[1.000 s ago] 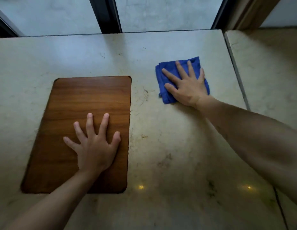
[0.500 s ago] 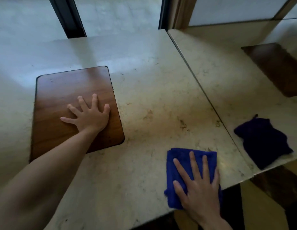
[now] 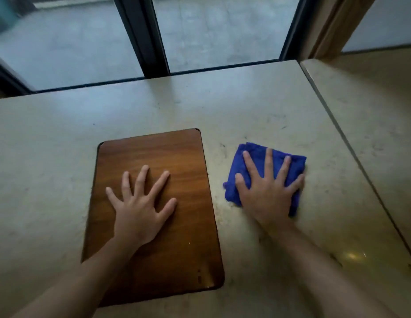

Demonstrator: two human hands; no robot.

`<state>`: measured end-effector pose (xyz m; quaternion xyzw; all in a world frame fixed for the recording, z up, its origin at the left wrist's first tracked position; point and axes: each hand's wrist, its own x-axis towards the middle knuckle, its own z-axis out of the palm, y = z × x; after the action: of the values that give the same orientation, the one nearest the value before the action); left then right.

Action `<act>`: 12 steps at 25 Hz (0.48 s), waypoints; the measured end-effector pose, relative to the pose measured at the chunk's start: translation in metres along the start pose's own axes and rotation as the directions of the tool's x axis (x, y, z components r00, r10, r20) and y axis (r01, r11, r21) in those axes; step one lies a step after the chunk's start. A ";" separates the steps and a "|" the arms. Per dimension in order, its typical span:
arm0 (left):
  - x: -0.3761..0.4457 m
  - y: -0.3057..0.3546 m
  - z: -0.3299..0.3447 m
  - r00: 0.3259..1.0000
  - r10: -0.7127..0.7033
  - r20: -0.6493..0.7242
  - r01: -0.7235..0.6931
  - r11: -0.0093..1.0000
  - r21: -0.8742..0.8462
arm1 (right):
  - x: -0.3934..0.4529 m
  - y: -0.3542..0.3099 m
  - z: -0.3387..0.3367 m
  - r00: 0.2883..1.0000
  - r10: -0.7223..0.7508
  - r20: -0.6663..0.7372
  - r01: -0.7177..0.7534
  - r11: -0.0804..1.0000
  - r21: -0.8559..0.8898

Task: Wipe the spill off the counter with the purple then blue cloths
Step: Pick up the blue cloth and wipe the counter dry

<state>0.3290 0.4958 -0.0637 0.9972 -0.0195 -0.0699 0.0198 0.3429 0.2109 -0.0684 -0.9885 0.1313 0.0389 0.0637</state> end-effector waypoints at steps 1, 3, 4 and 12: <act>-0.002 0.000 0.000 1.000 -0.003 0.002 0.003 1.000 0.006 | 0.046 -0.009 -0.004 0.999 0.020 0.027 -0.020 1.000 -0.016; -0.002 0.001 0.003 1.000 0.005 0.004 -0.005 0.999 0.031 | 0.140 -0.029 -0.012 0.997 0.046 0.053 -0.046 0.999 -0.017; -0.002 0.001 0.004 1.000 0.012 0.001 -0.012 0.999 0.033 | 0.181 -0.039 -0.016 0.997 0.055 0.058 -0.055 0.998 -0.006; -0.002 -0.001 0.005 1.000 0.018 0.005 -0.018 1.000 0.019 | 0.296 -0.134 -0.023 0.980 -0.165 0.115 0.164 0.986 0.014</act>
<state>0.3260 0.4967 -0.0683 0.9969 -0.0290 -0.0720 0.0111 0.6650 0.2606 -0.0581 -0.9920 0.0453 0.0903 0.0762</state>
